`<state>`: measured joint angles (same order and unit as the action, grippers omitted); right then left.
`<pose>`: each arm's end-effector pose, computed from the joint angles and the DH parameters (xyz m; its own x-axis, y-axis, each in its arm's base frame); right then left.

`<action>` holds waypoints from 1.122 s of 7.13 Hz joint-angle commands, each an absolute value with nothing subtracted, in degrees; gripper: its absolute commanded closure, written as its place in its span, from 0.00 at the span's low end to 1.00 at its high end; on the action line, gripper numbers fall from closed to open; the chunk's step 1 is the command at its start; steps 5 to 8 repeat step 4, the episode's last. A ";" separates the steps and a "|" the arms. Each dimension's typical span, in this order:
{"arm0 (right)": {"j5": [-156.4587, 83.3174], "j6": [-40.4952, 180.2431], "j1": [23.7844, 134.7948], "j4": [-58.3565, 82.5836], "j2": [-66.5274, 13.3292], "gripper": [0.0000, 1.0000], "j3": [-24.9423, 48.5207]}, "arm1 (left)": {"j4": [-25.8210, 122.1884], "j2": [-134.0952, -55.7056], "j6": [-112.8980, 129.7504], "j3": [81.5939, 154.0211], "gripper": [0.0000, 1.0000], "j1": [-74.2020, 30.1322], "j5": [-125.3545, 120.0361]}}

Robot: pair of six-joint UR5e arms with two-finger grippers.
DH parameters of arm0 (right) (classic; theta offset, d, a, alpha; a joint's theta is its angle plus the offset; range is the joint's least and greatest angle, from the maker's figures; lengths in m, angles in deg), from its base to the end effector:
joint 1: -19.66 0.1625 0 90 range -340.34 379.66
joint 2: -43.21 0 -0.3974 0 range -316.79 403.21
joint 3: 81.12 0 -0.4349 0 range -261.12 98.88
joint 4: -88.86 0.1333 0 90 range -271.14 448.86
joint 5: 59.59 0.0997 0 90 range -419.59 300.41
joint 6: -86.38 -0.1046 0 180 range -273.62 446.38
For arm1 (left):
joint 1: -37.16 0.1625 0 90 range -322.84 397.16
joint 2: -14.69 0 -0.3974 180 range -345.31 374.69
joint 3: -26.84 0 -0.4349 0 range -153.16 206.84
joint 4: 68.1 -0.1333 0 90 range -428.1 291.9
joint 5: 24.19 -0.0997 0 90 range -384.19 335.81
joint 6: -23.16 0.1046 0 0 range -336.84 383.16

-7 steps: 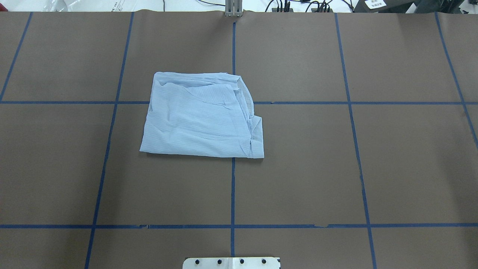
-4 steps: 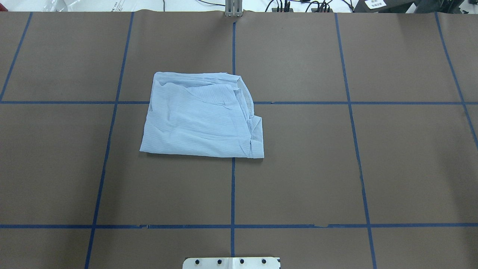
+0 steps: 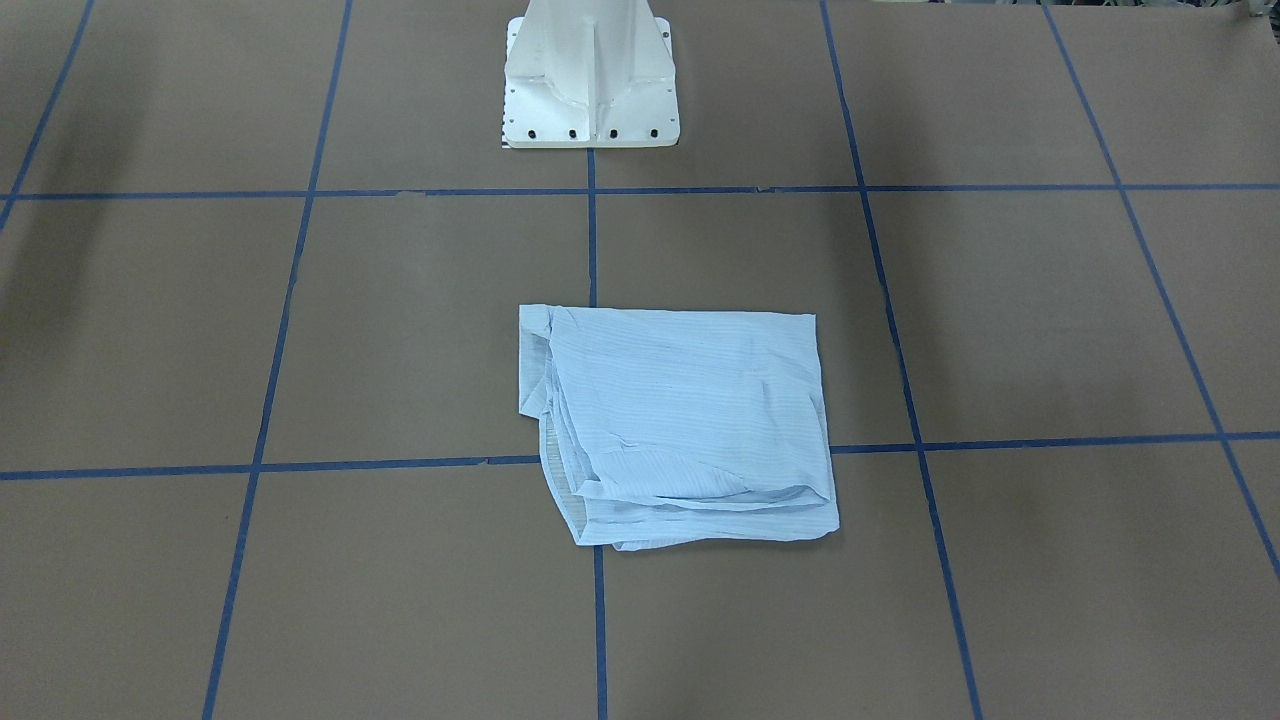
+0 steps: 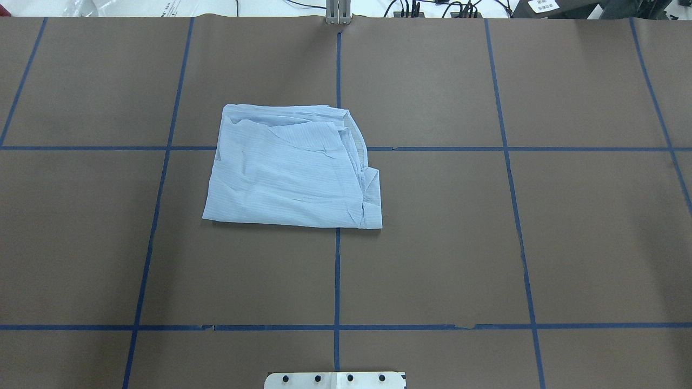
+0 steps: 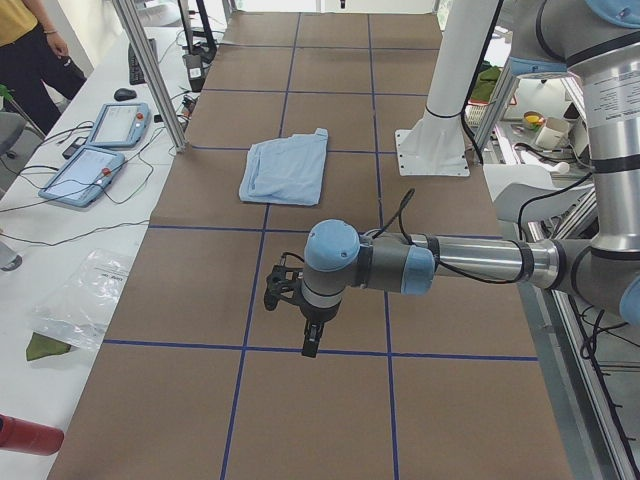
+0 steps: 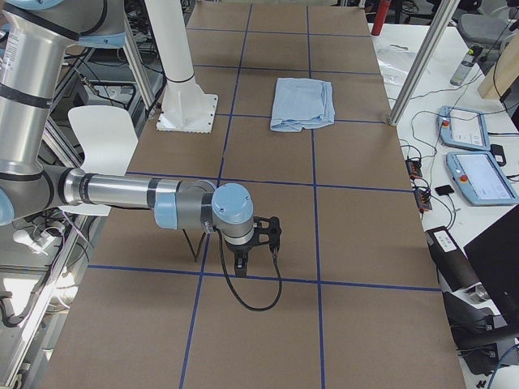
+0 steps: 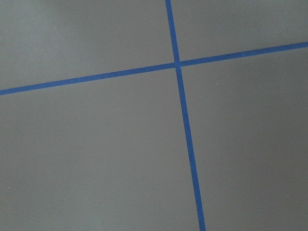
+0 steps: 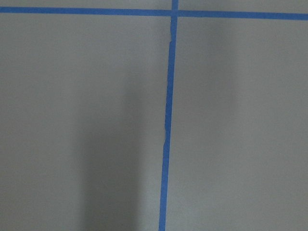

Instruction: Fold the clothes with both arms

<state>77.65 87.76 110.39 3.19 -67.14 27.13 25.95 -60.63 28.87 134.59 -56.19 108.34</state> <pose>0.0616 -0.3980 0.6181 0.6793 -0.0440 0.7325 0.0036 0.9984 0.0566 -0.0883 -0.4376 0.5878 0.7427 0.1389 -0.6551 -0.0160 0.9816 0.1901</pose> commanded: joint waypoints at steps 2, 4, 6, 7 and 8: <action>77.69 87.87 110.36 4.83 -66.92 0.00 26.90 | 26.12 -60.72 28.87 134.68 0.00 -56.18 108.43; 77.34 87.87 110.36 4.84 -67.01 0.00 26.81 | 26.21 -60.98 28.87 134.86 0.00 -56.18 108.43; 77.34 87.87 110.36 4.84 -67.01 0.00 26.81 | 26.21 -60.98 28.87 134.86 0.00 -56.18 108.43; 77.34 87.87 110.36 4.84 -67.01 0.00 26.81 | 26.21 -60.98 28.87 134.86 0.00 -56.18 108.43; 77.34 87.87 110.36 4.84 -67.01 0.00 26.81 | 26.21 -60.98 28.87 134.86 0.00 -56.18 108.43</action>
